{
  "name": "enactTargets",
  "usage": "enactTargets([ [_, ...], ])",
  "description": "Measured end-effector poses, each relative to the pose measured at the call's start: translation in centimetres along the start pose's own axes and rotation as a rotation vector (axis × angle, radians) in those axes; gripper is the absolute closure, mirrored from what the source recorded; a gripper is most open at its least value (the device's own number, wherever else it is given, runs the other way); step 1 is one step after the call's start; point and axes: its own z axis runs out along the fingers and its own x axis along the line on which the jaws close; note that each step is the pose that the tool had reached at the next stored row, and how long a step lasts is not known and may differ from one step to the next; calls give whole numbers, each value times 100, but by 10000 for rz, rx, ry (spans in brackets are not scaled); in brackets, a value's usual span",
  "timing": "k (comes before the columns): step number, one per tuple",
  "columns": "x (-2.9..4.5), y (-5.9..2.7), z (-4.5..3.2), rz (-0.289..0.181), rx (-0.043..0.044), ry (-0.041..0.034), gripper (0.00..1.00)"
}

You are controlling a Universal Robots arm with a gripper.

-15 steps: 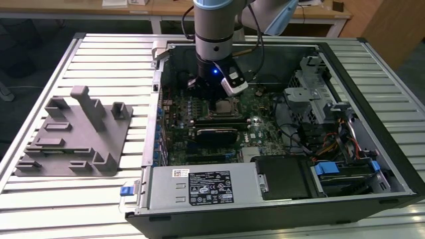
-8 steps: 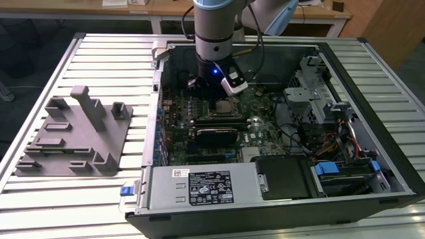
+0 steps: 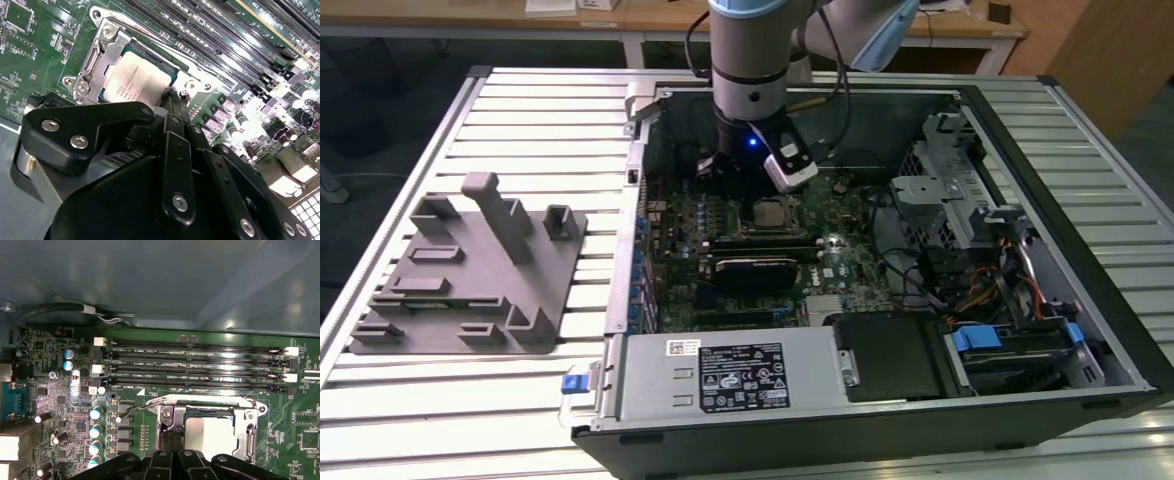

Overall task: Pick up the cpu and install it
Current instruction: 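Close the cpu cover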

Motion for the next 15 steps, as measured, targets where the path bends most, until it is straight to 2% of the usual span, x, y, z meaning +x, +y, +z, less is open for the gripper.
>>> enactTargets([
  [8, -1, 0, -25, 1, 2, 1, 89],
  [15, -4, 0, -111, 1, 1, 1, 89],
])
